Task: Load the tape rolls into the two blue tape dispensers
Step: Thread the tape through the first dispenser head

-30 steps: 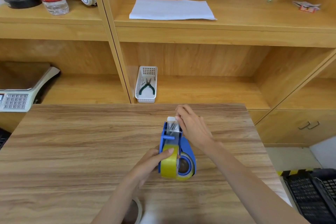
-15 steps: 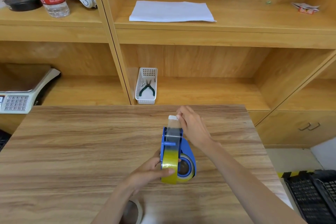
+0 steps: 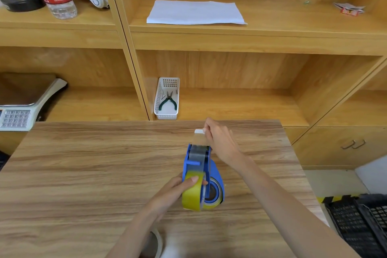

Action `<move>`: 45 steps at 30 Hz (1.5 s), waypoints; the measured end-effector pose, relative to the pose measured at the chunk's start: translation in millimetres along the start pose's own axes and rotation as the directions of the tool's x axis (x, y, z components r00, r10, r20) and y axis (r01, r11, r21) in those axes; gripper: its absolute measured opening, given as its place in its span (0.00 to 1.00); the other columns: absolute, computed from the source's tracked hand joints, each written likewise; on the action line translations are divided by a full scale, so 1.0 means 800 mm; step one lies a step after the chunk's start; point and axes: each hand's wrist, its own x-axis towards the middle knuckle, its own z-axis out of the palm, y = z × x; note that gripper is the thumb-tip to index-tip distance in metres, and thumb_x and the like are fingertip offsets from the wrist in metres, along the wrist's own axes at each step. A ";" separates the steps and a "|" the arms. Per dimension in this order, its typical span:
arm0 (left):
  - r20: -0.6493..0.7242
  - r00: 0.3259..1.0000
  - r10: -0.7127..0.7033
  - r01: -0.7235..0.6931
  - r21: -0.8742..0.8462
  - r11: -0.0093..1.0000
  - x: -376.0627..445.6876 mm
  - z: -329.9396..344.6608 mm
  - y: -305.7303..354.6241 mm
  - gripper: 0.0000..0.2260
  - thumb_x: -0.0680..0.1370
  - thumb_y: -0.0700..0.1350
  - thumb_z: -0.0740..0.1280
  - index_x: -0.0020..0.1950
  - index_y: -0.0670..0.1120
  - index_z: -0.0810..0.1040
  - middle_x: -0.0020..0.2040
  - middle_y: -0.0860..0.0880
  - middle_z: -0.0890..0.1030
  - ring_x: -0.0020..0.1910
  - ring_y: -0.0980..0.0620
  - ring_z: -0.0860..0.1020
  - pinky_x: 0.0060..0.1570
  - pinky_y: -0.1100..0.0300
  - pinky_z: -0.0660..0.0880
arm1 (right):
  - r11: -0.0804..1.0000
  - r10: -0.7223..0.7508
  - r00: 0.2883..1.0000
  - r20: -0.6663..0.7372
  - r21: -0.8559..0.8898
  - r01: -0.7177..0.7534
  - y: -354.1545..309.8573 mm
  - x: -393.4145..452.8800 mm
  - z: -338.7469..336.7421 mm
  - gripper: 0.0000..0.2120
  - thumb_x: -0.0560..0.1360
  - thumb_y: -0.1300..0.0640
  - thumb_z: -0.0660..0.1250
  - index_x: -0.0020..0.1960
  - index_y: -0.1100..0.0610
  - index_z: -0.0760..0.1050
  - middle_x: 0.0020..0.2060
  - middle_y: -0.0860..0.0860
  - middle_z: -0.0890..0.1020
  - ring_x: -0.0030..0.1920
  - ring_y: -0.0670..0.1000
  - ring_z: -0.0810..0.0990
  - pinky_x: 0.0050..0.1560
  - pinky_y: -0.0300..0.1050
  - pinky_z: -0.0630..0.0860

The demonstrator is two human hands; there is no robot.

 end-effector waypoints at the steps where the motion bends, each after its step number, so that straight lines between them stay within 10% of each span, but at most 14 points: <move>1: 0.010 1.000 0.001 -0.001 -0.010 1.000 -0.001 0.000 0.000 0.14 0.81 0.52 0.63 0.58 0.47 0.84 0.60 0.51 0.84 0.60 0.52 0.81 0.63 0.55 0.75 | 1.000 0.018 1.000 0.019 0.012 -0.018 0.000 0.001 -0.001 0.09 0.82 0.64 0.54 0.45 0.57 0.67 0.31 0.53 0.76 0.29 0.56 0.79 0.31 0.56 0.78; 6: 0.016 1.000 0.025 -0.024 -0.014 1.000 -0.007 -0.007 -0.002 0.15 0.78 0.52 0.66 0.59 0.47 0.84 0.59 0.51 0.84 0.60 0.52 0.81 0.60 0.58 0.75 | 0.977 0.153 0.969 0.196 0.117 -0.178 0.003 0.010 -0.003 0.10 0.81 0.63 0.59 0.42 0.55 0.69 0.37 0.54 0.82 0.30 0.49 0.82 0.30 0.43 0.77; 11: -0.013 0.998 0.054 -0.055 -0.028 0.998 -0.010 -0.013 -0.009 0.14 0.79 0.52 0.66 0.60 0.47 0.83 0.60 0.49 0.84 0.60 0.50 0.81 0.63 0.53 0.74 | 0.667 0.248 0.681 0.689 0.388 -0.636 0.026 0.022 -0.007 0.07 0.80 0.60 0.65 0.53 0.62 0.79 0.42 0.52 0.85 0.35 0.41 0.84 0.33 0.32 0.77; 15: -0.024 0.999 0.043 -0.044 -0.016 0.999 -0.009 -0.017 -0.004 0.16 0.77 0.54 0.67 0.60 0.48 0.83 0.59 0.49 0.84 0.61 0.50 0.81 0.63 0.52 0.74 | 0.604 0.225 0.576 0.786 0.352 -0.715 0.033 0.021 0.001 0.05 0.78 0.60 0.68 0.51 0.56 0.82 0.41 0.48 0.87 0.43 0.43 0.86 0.37 0.32 0.78; 20: -0.045 0.997 -0.054 0.052 -0.046 0.998 -0.005 -0.019 0.003 0.13 0.80 0.48 0.64 0.44 0.55 0.88 0.48 0.54 0.88 0.49 0.57 0.84 0.48 0.64 0.77 | 0.597 0.238 0.651 0.721 0.420 -0.683 0.032 0.018 0.003 0.08 0.77 0.61 0.70 0.55 0.54 0.79 0.46 0.48 0.86 0.44 0.45 0.86 0.37 0.34 0.79; 25: -0.078 0.993 -0.088 0.079 -0.108 0.991 0.003 -0.023 0.001 0.14 0.81 0.48 0.62 0.46 0.52 0.88 0.52 0.49 0.87 0.51 0.53 0.84 0.54 0.56 0.78 | 0.695 0.160 0.798 0.581 0.508 -0.510 0.031 0.012 0.019 0.09 0.79 0.66 0.64 0.57 0.60 0.79 0.42 0.49 0.84 0.40 0.43 0.84 0.42 0.35 0.81; 30: -0.128 0.985 -0.114 0.092 -0.162 0.983 0.016 -0.030 0.005 0.15 0.81 0.51 0.61 0.47 0.51 0.88 0.55 0.47 0.86 0.57 0.48 0.82 0.62 0.48 0.76 | 0.634 0.078 0.800 0.595 0.589 -0.500 0.020 0.002 0.017 0.12 0.82 0.47 0.61 0.57 0.51 0.79 0.49 0.46 0.84 0.48 0.45 0.85 0.48 0.36 0.80; 37: -0.160 0.974 -0.159 0.155 -0.037 0.987 0.027 -0.041 -0.003 0.18 0.81 0.59 0.59 0.49 0.50 0.85 0.50 0.49 0.87 0.54 0.46 0.83 0.52 0.52 0.80 | 0.937 0.123 0.903 0.412 0.252 -0.243 0.001 0.013 0.041 0.17 0.71 0.45 0.74 0.54 0.55 0.81 0.46 0.52 0.86 0.49 0.51 0.83 0.49 0.50 0.79; 45: -0.319 0.930 0.183 0.043 0.589 0.807 0.024 -0.063 -0.025 0.18 0.79 0.59 0.63 0.67 0.57 0.66 0.51 0.52 0.83 0.48 0.51 0.81 0.47 0.53 0.77 | 0.977 0.212 0.911 0.353 -0.082 -0.195 -0.018 0.024 0.087 0.27 0.69 0.39 0.74 0.56 0.60 0.76 0.51 0.56 0.81 0.52 0.58 0.79 0.50 0.54 0.78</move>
